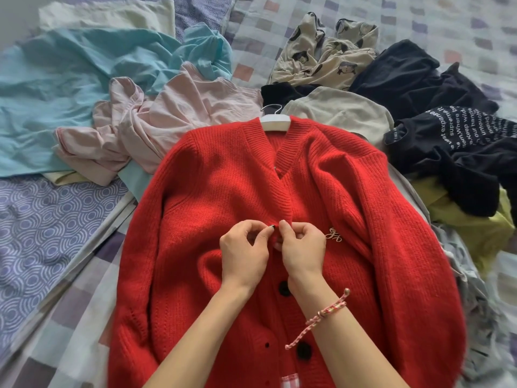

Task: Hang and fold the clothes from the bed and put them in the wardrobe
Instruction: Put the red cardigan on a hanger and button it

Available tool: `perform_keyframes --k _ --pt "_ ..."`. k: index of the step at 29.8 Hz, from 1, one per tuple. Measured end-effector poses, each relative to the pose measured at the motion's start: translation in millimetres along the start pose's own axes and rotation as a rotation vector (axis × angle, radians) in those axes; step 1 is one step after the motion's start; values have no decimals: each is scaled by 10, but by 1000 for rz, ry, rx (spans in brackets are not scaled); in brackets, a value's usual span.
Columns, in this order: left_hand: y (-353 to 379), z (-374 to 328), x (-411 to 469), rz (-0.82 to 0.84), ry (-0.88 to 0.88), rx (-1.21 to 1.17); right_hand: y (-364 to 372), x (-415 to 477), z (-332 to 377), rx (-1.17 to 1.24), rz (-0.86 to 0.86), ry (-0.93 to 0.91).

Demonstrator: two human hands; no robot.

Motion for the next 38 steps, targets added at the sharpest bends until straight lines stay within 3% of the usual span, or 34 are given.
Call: perform_keyframes --k 3,8,12,14,19,22,24,26,32,35,38 --pt "-14 60 12 -20 -96 -74 -16 -41 114 -122 -6 -56" --pt "-29 59 29 -65 -98 -82 -54 -237 279 -289 -33 -213" --pt "9 132 -17 -54 -129 -150 -34 -206 155 -274 23 -89" --pt "3 117 -80 -69 -103 -146 -21 -183 35 -163 45 34" --pt "-81 46 -180 -146 -10 -178 20 -240 -34 400 225 425" --pt "0 94 -63 -48 -178 -380 -7 -250 30 423 259 342" --pt "54 124 34 67 -314 -460 -124 -232 92 344 237 147" --pt "43 176 60 113 -327 -400 -295 -239 127 174 244 -10" --pt "59 208 -546 -33 -18 99 -265 -454 -264 -748 504 -318" --pt "187 368 -759 -28 -65 455 -217 -504 -410 -1021 416 -401" --pt "231 517 -740 29 -254 711 -180 -500 -372 -1111 328 -431"
Point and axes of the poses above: each hand's wrist, its own x-axis towards the middle knuckle, its own y-axis out of the palm, z = x × y, the point moved 6 cm from there along x, towards the middle knuckle, and after that the axes turned 11 degrees about z, right-handed, at the moved point
